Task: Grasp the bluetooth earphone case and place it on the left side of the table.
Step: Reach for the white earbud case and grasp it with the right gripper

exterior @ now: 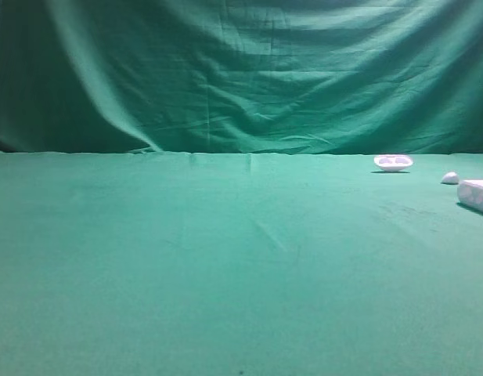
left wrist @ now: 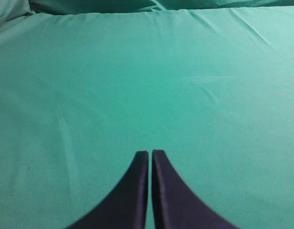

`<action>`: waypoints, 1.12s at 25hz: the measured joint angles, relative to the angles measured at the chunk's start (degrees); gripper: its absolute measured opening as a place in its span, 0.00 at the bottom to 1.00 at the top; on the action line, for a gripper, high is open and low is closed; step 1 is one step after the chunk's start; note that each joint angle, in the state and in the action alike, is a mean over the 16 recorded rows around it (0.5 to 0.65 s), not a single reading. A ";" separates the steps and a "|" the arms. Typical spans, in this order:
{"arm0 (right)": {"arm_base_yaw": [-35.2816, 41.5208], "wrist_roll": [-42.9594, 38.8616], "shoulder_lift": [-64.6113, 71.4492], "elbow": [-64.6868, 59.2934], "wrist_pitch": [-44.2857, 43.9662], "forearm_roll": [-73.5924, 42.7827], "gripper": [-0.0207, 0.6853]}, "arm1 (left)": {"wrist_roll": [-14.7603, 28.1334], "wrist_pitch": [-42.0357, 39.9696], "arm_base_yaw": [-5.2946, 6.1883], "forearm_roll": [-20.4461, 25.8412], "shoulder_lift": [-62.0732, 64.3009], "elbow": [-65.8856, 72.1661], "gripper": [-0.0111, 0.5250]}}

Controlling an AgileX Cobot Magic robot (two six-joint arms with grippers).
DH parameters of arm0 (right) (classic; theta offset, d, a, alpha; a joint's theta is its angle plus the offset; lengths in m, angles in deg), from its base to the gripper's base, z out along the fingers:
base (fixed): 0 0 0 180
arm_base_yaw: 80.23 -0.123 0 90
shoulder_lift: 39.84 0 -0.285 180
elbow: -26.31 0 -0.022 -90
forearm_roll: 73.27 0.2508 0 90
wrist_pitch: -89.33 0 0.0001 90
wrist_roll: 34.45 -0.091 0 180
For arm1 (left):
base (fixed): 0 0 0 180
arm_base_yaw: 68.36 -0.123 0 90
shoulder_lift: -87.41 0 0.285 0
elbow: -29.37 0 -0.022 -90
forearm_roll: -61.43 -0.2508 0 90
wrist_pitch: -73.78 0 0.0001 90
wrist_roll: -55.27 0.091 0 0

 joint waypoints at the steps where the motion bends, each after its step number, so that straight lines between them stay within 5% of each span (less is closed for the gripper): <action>1: 0.00 0.00 0.00 0.00 0.00 0.00 0.03 | 0.00 0.00 0.00 0.00 0.00 0.00 0.02; 17: 0.00 0.44 0.00 -0.03 1.11 -0.52 0.03 | 0.00 0.00 0.00 0.00 0.00 0.00 0.02; 28: 0.02 1.72 0.22 0.65 19.60 -1.76 0.03 | 0.00 0.00 0.00 0.00 0.00 0.00 0.02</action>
